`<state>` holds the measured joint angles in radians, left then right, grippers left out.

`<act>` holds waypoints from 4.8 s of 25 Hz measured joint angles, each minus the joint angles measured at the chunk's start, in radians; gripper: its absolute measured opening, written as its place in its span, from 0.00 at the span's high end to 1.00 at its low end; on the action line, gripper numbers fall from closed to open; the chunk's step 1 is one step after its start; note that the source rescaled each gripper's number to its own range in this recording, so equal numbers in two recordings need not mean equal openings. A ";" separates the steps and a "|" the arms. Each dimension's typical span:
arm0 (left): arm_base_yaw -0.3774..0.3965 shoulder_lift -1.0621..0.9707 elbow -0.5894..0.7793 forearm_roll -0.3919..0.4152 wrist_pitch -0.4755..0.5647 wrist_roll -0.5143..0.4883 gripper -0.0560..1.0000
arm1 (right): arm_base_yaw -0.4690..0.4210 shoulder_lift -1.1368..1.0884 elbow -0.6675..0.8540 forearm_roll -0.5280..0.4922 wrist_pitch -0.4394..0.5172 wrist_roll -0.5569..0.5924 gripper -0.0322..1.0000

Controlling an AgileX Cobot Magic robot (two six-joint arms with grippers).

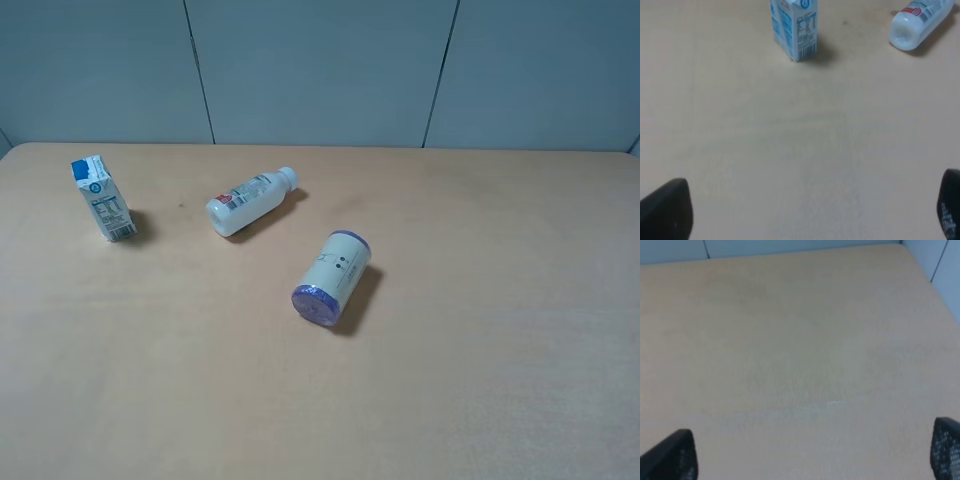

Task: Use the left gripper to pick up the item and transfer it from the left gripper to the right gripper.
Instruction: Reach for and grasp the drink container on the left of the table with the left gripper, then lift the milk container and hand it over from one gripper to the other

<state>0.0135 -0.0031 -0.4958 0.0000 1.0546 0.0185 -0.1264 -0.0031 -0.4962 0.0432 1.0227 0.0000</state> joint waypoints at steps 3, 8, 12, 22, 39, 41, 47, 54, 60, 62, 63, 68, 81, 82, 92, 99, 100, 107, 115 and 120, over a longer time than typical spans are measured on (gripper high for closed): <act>0.000 0.000 0.000 0.000 0.000 0.000 0.02 | 0.000 0.000 0.000 0.000 0.000 0.000 0.00; 0.000 0.000 0.000 0.000 0.000 0.000 0.02 | 0.000 0.000 0.000 0.000 0.000 0.000 0.00; 0.000 0.000 0.000 0.000 0.000 0.000 0.02 | 0.000 0.000 0.000 0.000 0.000 0.000 0.00; 0.000 0.000 -0.001 0.019 0.000 -0.019 0.03 | 0.000 0.000 0.000 0.000 0.000 0.000 0.00; 0.000 0.677 -0.357 0.061 0.048 -0.319 0.04 | 0.000 0.000 0.000 0.000 0.000 0.000 0.00; 0.000 0.785 -0.397 0.062 0.046 -0.336 0.04 | 0.000 0.000 0.000 0.000 0.000 0.000 0.00; 0.000 1.062 -0.493 0.063 0.017 -0.354 0.04 | 0.000 0.000 0.000 0.000 0.000 0.000 0.00; 0.000 1.366 -0.642 0.062 -0.024 -0.374 0.04 | 0.000 0.000 0.000 0.000 0.000 0.000 0.00; 0.000 1.591 -0.790 0.062 -0.059 -0.420 0.04 | 0.000 0.000 0.000 0.000 0.000 0.000 0.00; -0.003 1.646 -0.829 0.062 -0.059 -0.429 0.04 | 0.000 0.000 0.000 0.000 0.000 0.000 0.00; -0.006 1.674 -0.851 0.062 -0.060 -0.434 0.04 | 0.000 0.000 0.000 0.000 0.000 0.000 0.00; -0.018 1.779 -0.928 0.062 -0.060 -0.449 0.04 | 0.000 0.000 0.000 0.000 0.000 0.000 0.00; -0.056 2.043 -1.030 0.079 -0.079 -0.501 0.04 | 0.000 0.000 0.000 0.000 0.000 0.000 0.00; -0.056 2.055 -1.030 0.080 -0.087 -0.501 0.04 | 0.000 0.000 0.000 0.000 0.000 0.000 0.00; -0.056 2.095 -1.031 0.088 -0.185 -0.501 0.13 | 0.000 0.000 0.000 0.000 0.000 0.000 0.00; -0.056 2.095 -1.031 0.058 -0.191 -0.501 0.48 | 0.000 0.000 0.000 0.000 0.000 0.000 0.00; -0.056 2.095 -1.031 0.058 -0.191 -0.501 0.56 | 0.000 0.000 0.000 0.000 0.000 0.000 0.00; -0.056 2.095 -1.034 0.060 -0.187 -0.501 0.95 | 0.000 0.000 0.000 0.000 0.000 0.000 0.00; -0.056 2.061 -1.086 0.061 -0.110 -0.501 0.95 | 0.000 0.000 0.000 0.000 0.000 0.000 0.00; -0.056 1.945 -1.100 0.062 -0.071 -0.499 0.95 | 0.000 0.000 0.000 0.000 0.000 0.000 0.00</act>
<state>-0.0429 1.9423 -1.5963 0.0622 0.9840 -0.4804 -0.1264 -0.0031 -0.4962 0.0432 1.0227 0.0000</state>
